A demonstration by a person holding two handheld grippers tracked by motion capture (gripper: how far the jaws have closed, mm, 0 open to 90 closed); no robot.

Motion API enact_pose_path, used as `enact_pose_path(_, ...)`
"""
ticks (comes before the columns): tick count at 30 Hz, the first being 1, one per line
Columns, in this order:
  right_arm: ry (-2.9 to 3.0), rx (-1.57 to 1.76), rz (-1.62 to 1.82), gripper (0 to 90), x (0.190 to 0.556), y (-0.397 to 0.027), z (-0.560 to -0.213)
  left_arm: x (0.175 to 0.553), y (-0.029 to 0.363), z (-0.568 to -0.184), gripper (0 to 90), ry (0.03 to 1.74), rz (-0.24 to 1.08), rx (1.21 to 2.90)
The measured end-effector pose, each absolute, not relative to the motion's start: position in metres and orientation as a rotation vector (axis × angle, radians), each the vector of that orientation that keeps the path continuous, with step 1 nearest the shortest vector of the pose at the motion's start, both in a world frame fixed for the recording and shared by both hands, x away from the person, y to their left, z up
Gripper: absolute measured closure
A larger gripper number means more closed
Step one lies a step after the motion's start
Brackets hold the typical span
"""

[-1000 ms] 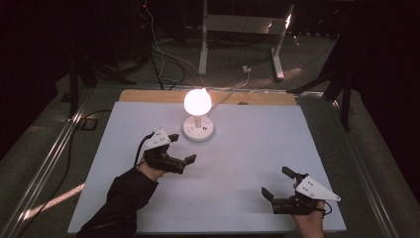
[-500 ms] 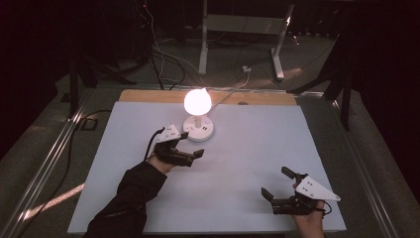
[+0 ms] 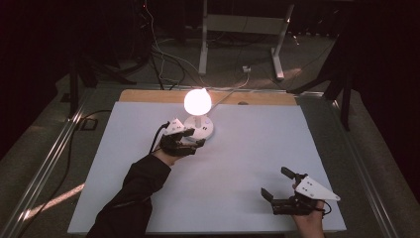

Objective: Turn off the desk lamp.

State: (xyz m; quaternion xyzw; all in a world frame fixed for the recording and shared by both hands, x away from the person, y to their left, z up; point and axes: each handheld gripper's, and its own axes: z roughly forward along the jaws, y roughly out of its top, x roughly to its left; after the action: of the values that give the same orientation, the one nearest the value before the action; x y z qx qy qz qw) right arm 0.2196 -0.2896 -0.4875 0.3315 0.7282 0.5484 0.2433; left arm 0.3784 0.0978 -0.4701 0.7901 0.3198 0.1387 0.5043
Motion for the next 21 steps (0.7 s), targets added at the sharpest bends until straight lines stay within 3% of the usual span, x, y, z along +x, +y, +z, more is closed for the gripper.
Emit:
enact_pose_path(10,1.994,0.908,1.503,0.0,0.220,-0.290,-0.488,0.394,0.091,-0.475,62.4,0.816,0.346,1.911)
enact_pose_path(21,2.000,0.907,1.507,0.0,0.220,-0.289,-0.488,0.410,0.087,-0.486,78.7,0.877,0.308,1.908)
